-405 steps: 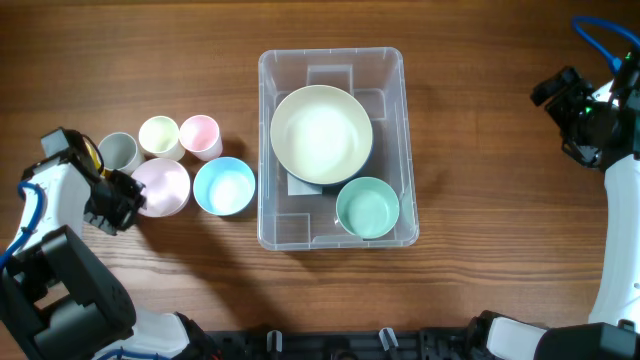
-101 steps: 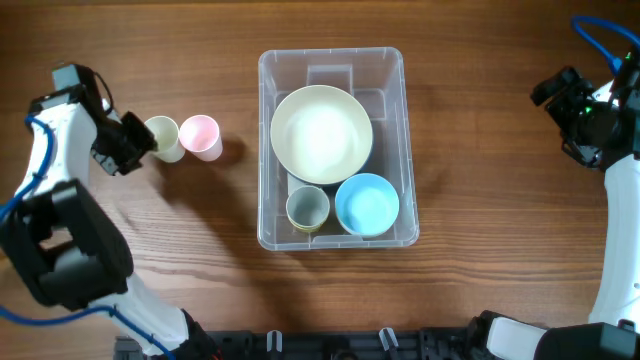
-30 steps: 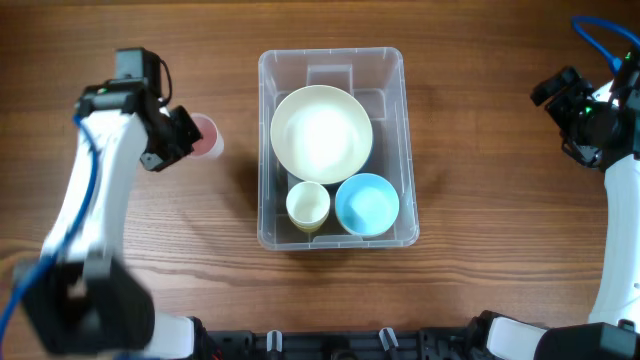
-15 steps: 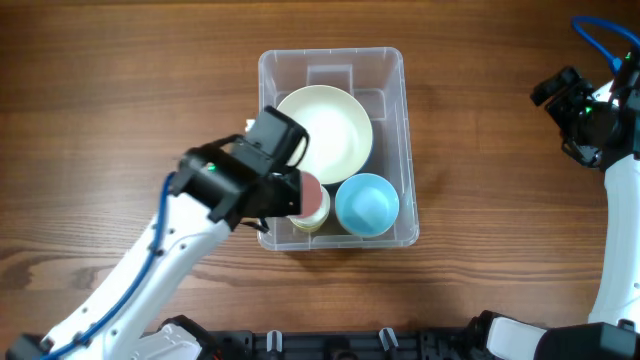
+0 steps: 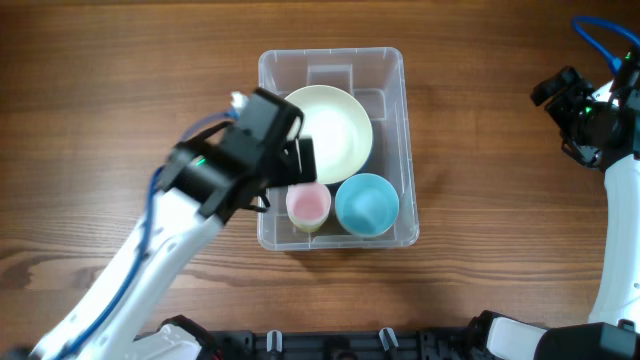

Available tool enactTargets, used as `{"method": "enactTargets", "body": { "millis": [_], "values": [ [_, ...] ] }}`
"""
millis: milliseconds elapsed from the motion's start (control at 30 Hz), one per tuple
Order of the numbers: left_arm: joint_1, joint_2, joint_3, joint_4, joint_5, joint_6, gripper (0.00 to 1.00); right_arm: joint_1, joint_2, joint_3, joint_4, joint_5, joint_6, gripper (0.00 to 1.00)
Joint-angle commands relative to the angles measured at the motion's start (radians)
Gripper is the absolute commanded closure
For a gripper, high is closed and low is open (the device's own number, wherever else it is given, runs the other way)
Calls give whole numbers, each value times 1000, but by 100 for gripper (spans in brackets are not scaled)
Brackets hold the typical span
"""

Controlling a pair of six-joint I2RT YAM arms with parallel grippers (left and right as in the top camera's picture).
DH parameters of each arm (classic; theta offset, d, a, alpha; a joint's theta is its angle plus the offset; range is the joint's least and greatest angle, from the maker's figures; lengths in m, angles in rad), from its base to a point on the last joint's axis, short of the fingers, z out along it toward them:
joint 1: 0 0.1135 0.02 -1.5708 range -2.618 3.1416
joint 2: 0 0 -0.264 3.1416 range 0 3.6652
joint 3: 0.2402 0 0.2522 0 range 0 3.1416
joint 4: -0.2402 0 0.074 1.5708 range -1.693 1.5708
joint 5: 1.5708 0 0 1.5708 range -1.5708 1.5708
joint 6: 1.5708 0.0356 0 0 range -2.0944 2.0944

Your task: Pack container

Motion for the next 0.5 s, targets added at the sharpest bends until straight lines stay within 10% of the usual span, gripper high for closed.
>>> {"method": "enactTargets", "body": {
  "millis": [0,467],
  "values": [
    [6,-107,38,47,-208,56,0,0,7,10,3,3,8,0],
    [5,-428,37,-143,-246,159,0,0,7,10,2,3,8,0]
  ]
}}
